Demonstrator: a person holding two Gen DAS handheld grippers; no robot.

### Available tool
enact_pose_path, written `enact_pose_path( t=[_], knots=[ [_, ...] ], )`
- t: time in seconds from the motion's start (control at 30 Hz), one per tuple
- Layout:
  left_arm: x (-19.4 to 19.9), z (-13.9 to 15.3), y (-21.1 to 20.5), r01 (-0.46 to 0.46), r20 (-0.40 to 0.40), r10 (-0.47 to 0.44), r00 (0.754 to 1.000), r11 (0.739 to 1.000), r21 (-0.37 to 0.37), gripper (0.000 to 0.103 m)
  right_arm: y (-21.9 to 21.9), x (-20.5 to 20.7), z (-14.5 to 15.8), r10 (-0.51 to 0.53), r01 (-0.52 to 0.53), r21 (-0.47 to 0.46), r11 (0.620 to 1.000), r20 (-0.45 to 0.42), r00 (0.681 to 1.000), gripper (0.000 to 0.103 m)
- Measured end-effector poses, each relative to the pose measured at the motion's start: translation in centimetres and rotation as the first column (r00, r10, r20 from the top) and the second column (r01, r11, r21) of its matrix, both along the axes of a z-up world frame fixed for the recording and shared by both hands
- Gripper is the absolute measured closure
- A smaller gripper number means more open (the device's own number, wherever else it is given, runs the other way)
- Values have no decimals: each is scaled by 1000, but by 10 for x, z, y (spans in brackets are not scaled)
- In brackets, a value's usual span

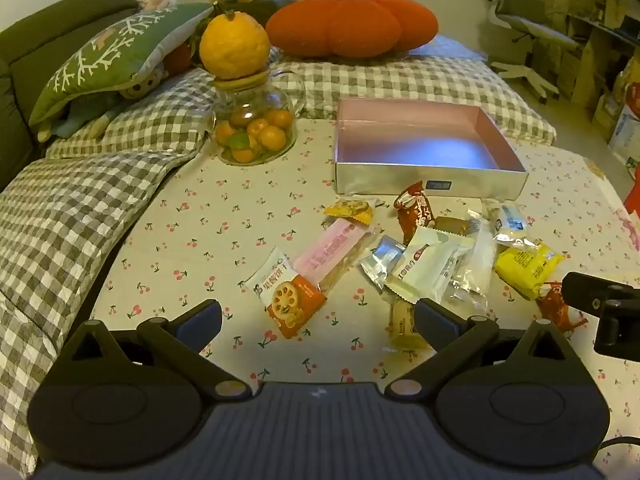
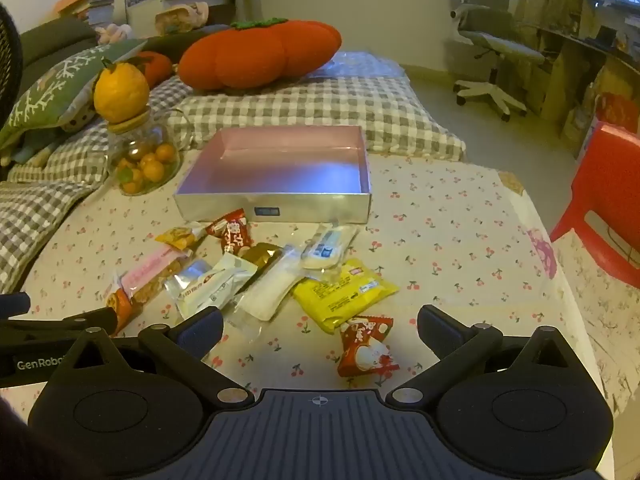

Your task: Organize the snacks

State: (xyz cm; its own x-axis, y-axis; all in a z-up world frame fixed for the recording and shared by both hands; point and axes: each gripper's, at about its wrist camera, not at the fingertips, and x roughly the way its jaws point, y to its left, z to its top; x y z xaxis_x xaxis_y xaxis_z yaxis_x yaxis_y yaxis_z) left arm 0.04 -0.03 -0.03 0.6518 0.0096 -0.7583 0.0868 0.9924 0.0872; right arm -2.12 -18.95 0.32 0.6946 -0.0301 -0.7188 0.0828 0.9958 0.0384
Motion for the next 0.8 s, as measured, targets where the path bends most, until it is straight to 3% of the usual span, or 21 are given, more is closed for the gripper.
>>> enact_pose_path(
  t=[0.8],
  knots=[
    [-1, -4, 0, -3, -5, 3, 1000, 1000, -11, 0, 3, -2, 0, 1, -1, -6, 1000, -8, 1000, 0]
  ],
)
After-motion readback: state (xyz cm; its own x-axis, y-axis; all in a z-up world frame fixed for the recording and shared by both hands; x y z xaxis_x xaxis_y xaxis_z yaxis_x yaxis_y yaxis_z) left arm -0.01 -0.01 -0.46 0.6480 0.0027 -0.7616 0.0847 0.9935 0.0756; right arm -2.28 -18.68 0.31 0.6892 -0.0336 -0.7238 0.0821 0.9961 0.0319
